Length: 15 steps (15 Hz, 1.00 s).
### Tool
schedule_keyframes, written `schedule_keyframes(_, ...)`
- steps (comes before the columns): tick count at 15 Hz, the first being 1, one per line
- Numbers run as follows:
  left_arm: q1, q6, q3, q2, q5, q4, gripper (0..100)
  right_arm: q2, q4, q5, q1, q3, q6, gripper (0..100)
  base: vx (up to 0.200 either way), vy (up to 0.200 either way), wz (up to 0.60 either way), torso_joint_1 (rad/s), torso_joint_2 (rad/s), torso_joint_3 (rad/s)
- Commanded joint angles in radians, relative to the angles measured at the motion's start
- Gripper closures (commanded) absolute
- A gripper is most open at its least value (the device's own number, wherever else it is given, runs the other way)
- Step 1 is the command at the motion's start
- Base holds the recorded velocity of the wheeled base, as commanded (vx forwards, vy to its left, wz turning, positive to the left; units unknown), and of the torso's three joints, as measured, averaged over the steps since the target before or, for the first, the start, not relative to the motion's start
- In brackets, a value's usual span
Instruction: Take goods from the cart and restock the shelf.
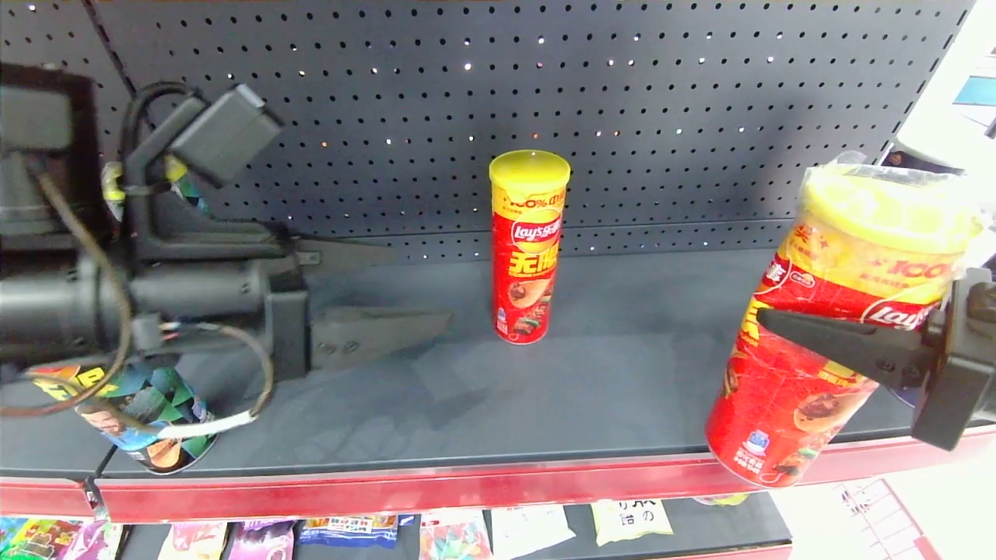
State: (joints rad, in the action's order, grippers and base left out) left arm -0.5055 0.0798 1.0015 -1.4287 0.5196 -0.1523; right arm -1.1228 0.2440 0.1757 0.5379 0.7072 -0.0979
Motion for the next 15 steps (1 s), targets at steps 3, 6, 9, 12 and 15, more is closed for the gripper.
schedule_keyframes(3, -0.033, 0.005, 0.295, -0.348, -0.108, -0.03, 0, -0.003, 0.003, 0.001, -0.009, 0.008, 0.001, 100, 0.0, 0.0, 0.0, 0.0, 0.0, 0.0)
schedule_keyframes(6, -0.048, 0.021, 0.342, -0.397, -0.11, -0.029, 0, -0.002, 0.003, 0.001, -0.009, 0.014, 0.018, 100, 0.0, 0.0, 0.0, 0.0, 0.0, 0.0)
schedule_keyframes(9, -0.064, 0.021, 0.358, -0.411, -0.113, -0.029, 0, 0.001, 0.003, 0.001, -0.009, 0.014, 0.02, 100, 0.0, 0.0, 0.0, 0.0, 0.0, 0.0)
schedule_keyframes(12, -0.076, 0.023, 0.408, -0.449, -0.128, -0.029, 0, 0.0, 0.003, 0.001, -0.009, 0.014, 0.02, 100, 0.0, 0.0, 0.0, 0.0, 0.0, 0.0)
schedule_keyframes(15, -0.088, 0.023, 0.485, -0.498, -0.151, -0.029, 0, 0.003, 0.003, 0.001, -0.009, 0.012, 0.027, 100, 0.0, 0.0, 0.0, 0.0, 0.0, 0.0)
